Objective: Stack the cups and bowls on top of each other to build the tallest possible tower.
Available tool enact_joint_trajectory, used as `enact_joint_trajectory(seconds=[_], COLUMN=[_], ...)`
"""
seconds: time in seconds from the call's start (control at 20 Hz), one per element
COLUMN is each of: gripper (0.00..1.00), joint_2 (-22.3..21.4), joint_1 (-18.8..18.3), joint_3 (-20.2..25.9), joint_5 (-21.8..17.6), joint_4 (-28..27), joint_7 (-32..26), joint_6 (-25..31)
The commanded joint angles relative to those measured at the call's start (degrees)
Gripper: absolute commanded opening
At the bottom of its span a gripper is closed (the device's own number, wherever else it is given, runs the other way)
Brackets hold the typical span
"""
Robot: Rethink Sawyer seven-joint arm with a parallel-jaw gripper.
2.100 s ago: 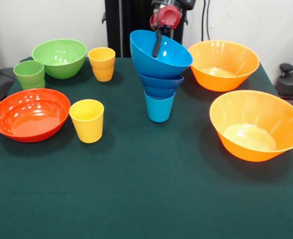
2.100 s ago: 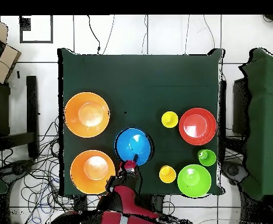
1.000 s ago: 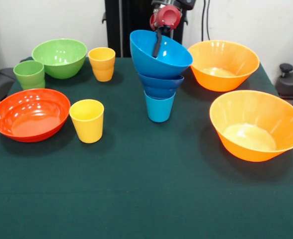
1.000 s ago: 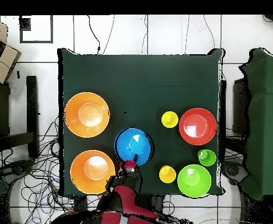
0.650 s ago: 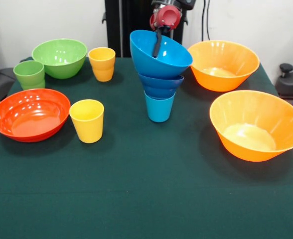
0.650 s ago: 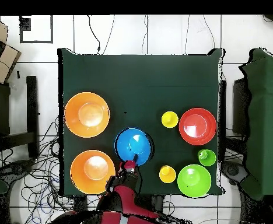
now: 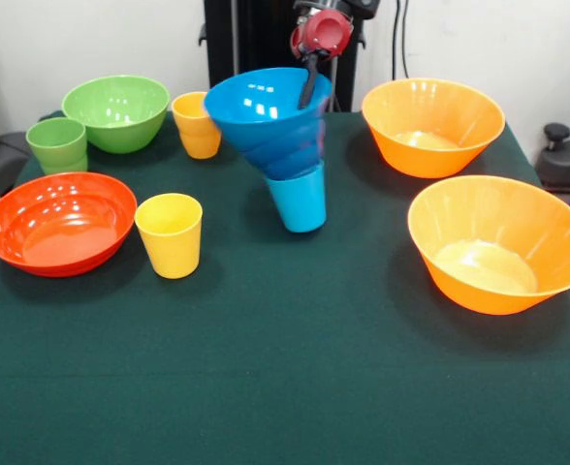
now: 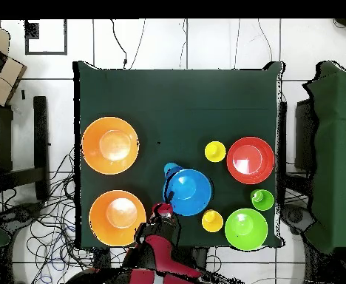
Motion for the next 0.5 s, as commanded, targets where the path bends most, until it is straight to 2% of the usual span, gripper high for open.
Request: enact_joint_trajectory(seconds=[0.05, 0.5], gripper=[1.00, 1.00], joint_2=[0.4, -0.3], joint_1=[-0.5, -0.4], joint_3=[3.6, 3.2], joint_5=[0.8, 1.3], joint_4=[-3.1, -3.4], joint_7=[13.9, 12.6], joint_6=[-0.8, 0.1])
